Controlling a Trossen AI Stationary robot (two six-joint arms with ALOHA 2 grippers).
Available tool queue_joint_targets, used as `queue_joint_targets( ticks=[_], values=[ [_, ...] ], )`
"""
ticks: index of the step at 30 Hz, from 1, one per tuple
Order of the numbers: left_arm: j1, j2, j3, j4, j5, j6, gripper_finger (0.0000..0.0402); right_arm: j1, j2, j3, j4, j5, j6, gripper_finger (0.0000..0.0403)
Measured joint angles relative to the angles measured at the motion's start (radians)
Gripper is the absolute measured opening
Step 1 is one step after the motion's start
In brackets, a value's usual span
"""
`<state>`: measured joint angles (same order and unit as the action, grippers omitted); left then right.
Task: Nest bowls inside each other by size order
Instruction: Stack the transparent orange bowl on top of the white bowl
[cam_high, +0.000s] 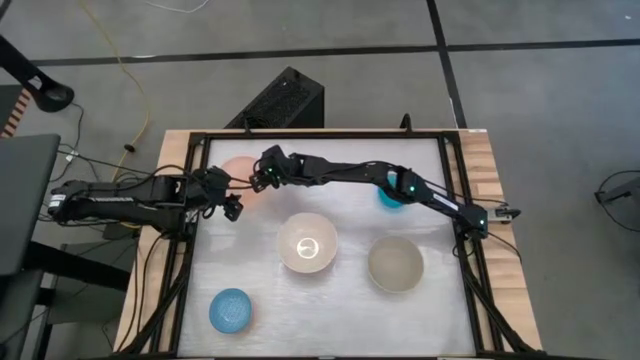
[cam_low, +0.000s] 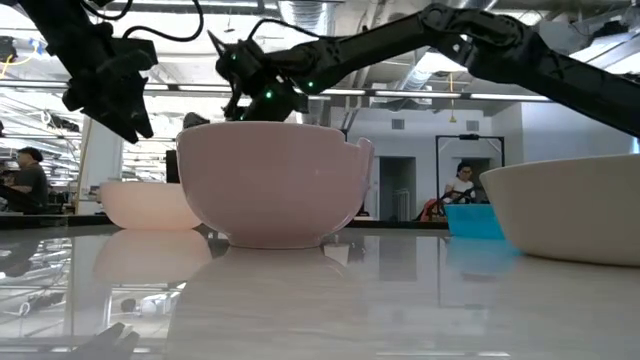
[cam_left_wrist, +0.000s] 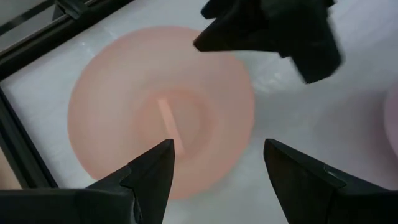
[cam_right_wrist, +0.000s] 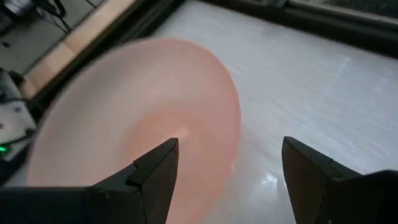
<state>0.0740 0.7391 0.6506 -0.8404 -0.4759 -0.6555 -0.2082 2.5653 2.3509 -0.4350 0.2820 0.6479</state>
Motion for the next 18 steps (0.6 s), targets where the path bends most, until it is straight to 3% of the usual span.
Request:
queue_joint_targets(
  ticks=[10, 14, 18],
  values=[
    [0.0, 0.0, 0.0, 0.0, 0.027, -0.018, 0.0238, -0.004, 0.026, -0.001, 0.007, -0.027, 0.026, 0.0247],
    [0.0, 0.0, 0.0, 0.0, 0.027, -0.022, 0.0238, -0.005, 0.026, -0.002, 0.003, -0.036, 0.033, 0.0211],
    [0.0, 0.0, 0.0, 0.0, 0.027, -0.034, 0.0238, -0.006, 0.026, -0.002, -0.018, -0.048, 0.035, 0.0149]
  ],
)
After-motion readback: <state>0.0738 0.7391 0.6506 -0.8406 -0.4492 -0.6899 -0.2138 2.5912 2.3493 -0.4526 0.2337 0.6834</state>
